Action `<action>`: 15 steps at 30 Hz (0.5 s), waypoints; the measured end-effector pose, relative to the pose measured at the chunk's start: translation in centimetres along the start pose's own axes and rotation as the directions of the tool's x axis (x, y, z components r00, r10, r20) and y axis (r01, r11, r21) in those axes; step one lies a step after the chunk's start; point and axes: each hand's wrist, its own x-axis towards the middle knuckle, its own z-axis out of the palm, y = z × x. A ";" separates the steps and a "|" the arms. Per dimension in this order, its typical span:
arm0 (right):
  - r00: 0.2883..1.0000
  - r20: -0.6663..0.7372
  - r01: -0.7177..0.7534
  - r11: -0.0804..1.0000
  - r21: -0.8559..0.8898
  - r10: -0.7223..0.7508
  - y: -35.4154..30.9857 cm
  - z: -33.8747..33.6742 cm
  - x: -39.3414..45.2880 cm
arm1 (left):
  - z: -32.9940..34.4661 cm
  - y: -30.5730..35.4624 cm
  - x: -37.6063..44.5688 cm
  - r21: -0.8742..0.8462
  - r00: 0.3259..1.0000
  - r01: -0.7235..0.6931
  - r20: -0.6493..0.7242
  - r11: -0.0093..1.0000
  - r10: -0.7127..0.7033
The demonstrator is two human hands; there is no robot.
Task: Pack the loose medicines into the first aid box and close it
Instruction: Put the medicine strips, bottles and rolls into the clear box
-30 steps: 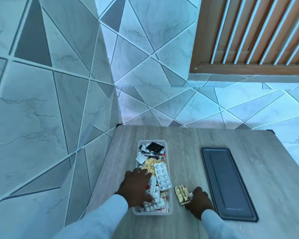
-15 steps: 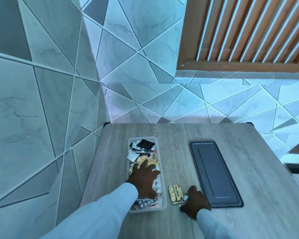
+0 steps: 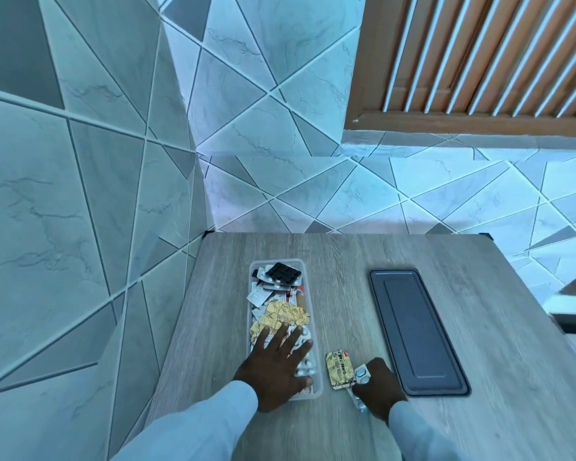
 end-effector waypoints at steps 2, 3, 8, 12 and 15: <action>0.999 -0.034 0.009 0.998 0.068 -0.007 0.2 -0.4 0.1 | 0.2 -0.2 0.2 -0.017 1.000 0.003 0.001 1.000 -0.003; 0.999 -0.054 0.008 0.993 0.117 -0.001 0.2 -0.7 0.0 | 0.5 -0.3 0.3 -0.028 1.000 0.011 0.005 1.000 -0.011; 0.983 -0.180 0.063 0.972 0.228 -0.022 -1.2 -3.6 -0.8 | 0.2 -0.2 0.3 -0.084 0.999 0.038 0.006 0.996 -0.037; 0.976 -0.210 0.136 0.928 0.347 -0.064 -3.8 -5.3 -1.7 | -0.6 -0.4 -0.6 -0.211 0.995 0.033 -0.090 0.977 -0.053; 0.983 -0.145 0.172 0.866 0.469 -0.116 -6.8 -4.8 -2.0 | -0.6 -1.2 -1.6 -0.326 0.973 0.097 -0.167 0.940 -0.158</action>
